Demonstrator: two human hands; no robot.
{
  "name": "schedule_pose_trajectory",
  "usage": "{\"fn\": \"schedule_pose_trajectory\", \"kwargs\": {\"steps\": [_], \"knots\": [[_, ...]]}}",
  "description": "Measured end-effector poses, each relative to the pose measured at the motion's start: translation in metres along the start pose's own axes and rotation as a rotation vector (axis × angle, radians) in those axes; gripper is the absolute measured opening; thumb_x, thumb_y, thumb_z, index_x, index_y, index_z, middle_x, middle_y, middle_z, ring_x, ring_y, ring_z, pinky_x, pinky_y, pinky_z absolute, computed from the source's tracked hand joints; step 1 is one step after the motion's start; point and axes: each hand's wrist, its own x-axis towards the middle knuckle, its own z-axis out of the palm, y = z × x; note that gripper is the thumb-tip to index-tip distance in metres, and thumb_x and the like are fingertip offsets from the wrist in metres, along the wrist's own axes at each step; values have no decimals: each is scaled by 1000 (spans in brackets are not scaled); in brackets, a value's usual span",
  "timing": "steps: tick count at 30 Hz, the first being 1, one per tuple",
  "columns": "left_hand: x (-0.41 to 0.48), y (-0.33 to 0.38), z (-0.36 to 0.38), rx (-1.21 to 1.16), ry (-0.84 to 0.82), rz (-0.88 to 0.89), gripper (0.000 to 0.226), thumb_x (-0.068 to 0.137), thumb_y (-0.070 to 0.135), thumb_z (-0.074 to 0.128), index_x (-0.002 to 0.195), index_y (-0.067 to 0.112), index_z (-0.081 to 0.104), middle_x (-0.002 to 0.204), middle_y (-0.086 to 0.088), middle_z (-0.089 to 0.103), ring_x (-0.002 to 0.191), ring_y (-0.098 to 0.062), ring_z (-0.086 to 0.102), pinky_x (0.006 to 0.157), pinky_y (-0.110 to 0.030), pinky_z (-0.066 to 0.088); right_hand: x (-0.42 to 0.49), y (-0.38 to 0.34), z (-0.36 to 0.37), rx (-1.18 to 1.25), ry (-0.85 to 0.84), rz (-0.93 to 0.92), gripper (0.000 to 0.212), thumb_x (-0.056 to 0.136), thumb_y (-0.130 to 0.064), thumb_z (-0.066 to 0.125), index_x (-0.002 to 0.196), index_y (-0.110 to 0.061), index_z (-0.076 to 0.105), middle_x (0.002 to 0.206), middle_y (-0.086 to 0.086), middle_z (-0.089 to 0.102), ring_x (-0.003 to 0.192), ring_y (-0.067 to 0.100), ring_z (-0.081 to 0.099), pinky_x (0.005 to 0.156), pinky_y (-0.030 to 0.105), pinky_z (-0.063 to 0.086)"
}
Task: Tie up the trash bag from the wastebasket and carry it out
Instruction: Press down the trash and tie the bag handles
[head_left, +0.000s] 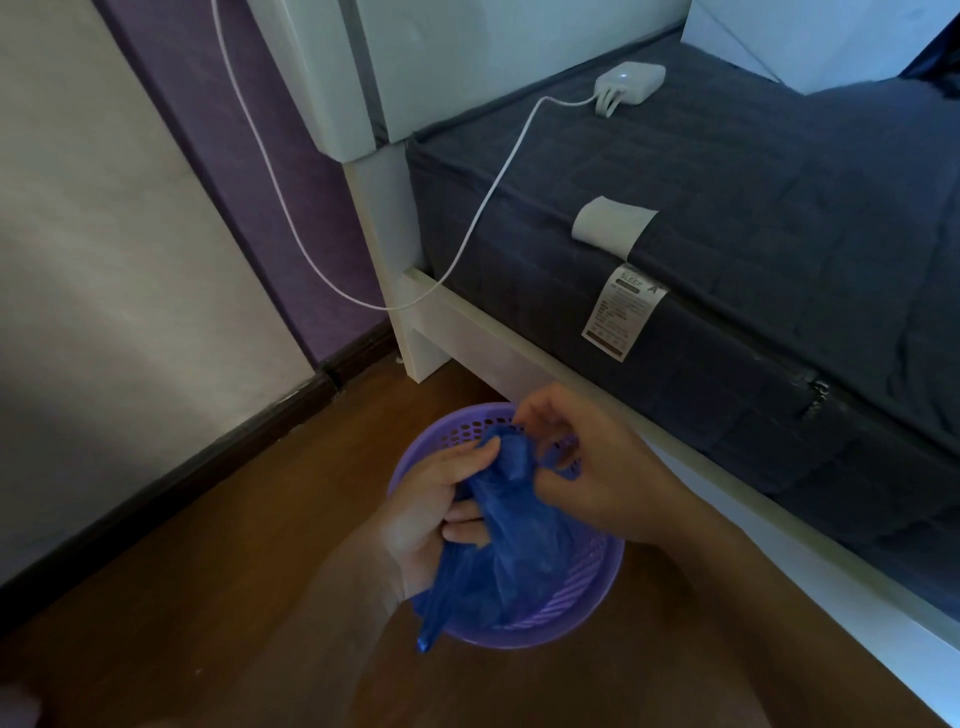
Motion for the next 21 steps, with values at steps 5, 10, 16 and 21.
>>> {"fn": "schedule_pose_trajectory", "kwargs": {"steps": [5,10,16,21], "knots": [[0,5,-1,112,22,56,24,98,26,54,110,6,60,61,-1,26,41,-4,26,37,-14,22,0,7,4,-53,-21,0,23,79,-35,76,95,-29,59,92,-14,62,89,5,62,74,22,53],[3,8,-2,829,245,300,19,95,31,59,95,14,68,64,-5,59,49,-19,50,47,-28,40,2,4,-3,113,7,15,34,78,-47,71,68,-15,64,75,0,56,69,18,58,64,34,49],[-6,11,-10,1345,446,522,44,91,57,40,84,23,68,75,-10,69,66,-25,64,60,-38,50,1,-13,-10,508,-31,309,49,85,-45,58,68,2,59,61,17,44,54,24,41,50,22,45],[-9,22,-29,1446,434,310,33,104,34,36,87,27,63,84,-1,69,72,-13,64,59,-21,45,-1,-6,-20,611,22,591,45,102,-24,42,66,-16,68,45,-7,47,50,11,30,52,28,23]]}}
